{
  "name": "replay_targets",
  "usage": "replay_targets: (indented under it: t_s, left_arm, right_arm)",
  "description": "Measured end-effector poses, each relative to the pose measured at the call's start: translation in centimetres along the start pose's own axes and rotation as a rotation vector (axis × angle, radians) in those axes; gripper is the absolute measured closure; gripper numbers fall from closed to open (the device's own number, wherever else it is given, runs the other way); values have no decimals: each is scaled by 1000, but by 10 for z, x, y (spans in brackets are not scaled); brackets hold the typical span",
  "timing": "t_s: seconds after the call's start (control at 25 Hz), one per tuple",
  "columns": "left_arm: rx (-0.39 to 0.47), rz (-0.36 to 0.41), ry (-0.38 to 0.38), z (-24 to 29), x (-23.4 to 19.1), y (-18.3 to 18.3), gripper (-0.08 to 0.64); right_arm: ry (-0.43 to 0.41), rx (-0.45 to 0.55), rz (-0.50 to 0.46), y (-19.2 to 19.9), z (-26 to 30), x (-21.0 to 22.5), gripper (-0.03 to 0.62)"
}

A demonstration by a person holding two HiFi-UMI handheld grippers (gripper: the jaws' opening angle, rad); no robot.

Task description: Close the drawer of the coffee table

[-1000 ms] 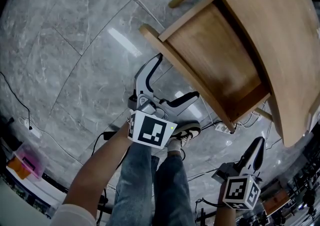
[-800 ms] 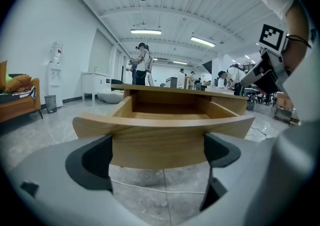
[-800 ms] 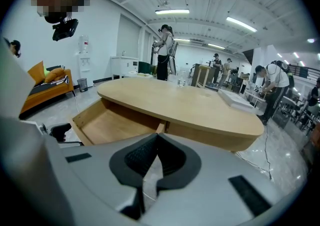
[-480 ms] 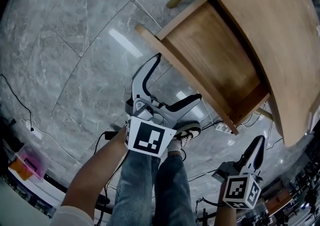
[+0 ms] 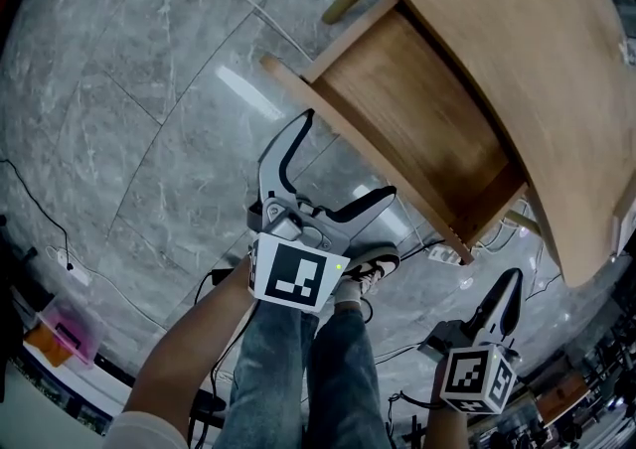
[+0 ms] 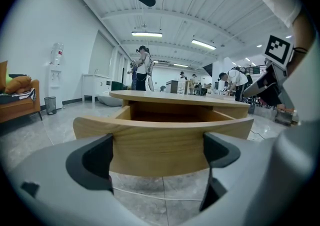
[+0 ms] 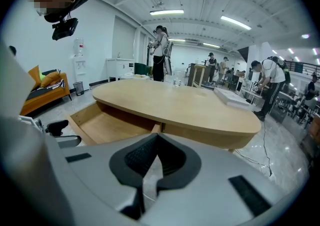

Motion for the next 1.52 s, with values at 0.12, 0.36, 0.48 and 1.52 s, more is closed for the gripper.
replay_targets:
  t_s: [0.12, 0.36, 0.48, 1.52]
  left_arm:
    - [25, 10, -4, 5, -1, -5, -6]
    - [-40, 40, 20, 10, -5, -7, -3]
    - [-38, 44, 22, 14, -7, -9, -3]
    - [-30, 36, -6, 90, -5, -40, -3]
  right_arm:
    - [9, -1, 12, 0, -1, 2, 592]
    - [29, -2, 37, -2, 2, 6, 592]
    - [38, 2, 51, -2, 5, 8, 592]
    - [122, 0, 178, -1, 11, 33, 592]
Point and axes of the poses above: the fingertips, and each gripper's own axes: z forward along the fingers, x to its right, y out of its underside, the point moved 3 cm from there along -z, backward along the fingers, and after that the axes turned 4 degrees about -y, right-handed, at the moved point
